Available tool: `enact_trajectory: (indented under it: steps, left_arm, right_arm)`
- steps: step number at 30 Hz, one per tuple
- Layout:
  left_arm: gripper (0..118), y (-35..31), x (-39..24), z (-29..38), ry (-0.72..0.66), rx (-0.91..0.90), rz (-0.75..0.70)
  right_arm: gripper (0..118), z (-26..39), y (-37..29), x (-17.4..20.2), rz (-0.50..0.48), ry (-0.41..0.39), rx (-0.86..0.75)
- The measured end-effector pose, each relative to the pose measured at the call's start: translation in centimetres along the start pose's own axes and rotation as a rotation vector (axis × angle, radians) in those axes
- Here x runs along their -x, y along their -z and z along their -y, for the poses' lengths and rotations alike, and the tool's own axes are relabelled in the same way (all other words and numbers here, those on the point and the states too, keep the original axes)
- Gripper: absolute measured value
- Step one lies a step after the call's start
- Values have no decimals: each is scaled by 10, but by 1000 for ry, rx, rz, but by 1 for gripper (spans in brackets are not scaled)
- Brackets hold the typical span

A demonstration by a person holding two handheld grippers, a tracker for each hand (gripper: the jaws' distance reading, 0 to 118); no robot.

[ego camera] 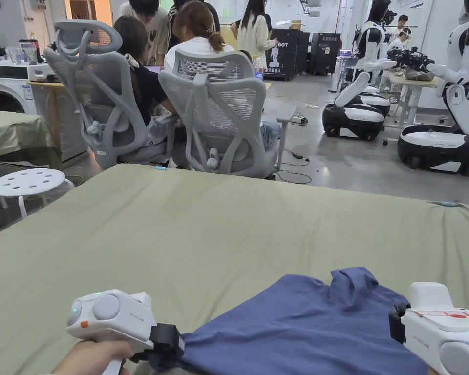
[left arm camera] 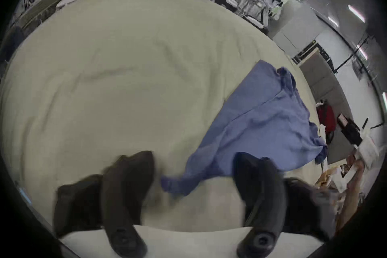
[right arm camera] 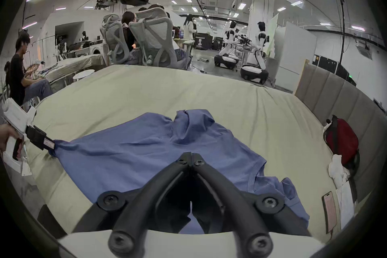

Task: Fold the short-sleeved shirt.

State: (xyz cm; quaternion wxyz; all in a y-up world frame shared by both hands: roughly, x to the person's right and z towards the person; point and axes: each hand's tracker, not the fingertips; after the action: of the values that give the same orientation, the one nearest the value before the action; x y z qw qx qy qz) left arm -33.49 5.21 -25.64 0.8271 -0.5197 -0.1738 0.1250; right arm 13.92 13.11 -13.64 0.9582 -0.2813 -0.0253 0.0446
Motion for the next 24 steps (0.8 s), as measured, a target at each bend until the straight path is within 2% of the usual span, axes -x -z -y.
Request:
enact_trajectory:
  steps: [1, 2, 6, 10, 15, 16, 17, 18, 19, 20, 22, 23, 24]
  left_arm:
    - [39, 4, 0, -2, -7, 7, 1]
    - [0, 8, 0, -3, -10, 10, -9]
    - [1, -8, -13, -1, 105, -26, -41]
    - [1, -17, -8, 0, 95, -77, -15]
    - [1, -9, -12, 0, 109, -97, -36]
    - [1, -8, -12, 0, 108, -97, -41]
    - [1, -7, -12, 0, 107, -97, -44]
    - [1, -5, -10, -2, 104, -97, -45]
    - [1, -5, -10, -3, 100, -99, -47]
    - [1, -4, -10, -5, 98, -100, -50]
    - [1, -3, -18, -6, 109, -95, -69]
    - [1, -1, -19, -7, 111, -93, -73]
    - [1, 1, -20, -7, 115, -86, -79]
  right_arm:
    - [0, 0, 3, -2, 1, 0, 6]
    - [0, -1, 7, -5, -1, -1, 16]
    - [0, -16, 31, -33, 21, -19, 50]
    - [0, -41, 86, -87, 25, 49, 155]
    - [0, -45, 182, -136, 15, 53, 282]
    - [4, -40, 198, -141, -3, 41, 292]
    - [25, -37, 210, -143, -43, 42, 307]
    - [79, -34, 223, -144, -48, 45, 309]
    - [112, -31, 233, -143, -52, 42, 319]
    - [118, -25, 241, -142, -82, 34, 326]
    - [94, -16, 250, -139, -145, 39, 317]
    - [77, -12, 255, -137, -124, 26, 370]
    - [72, -6, 259, -130, -109, -1, 412]
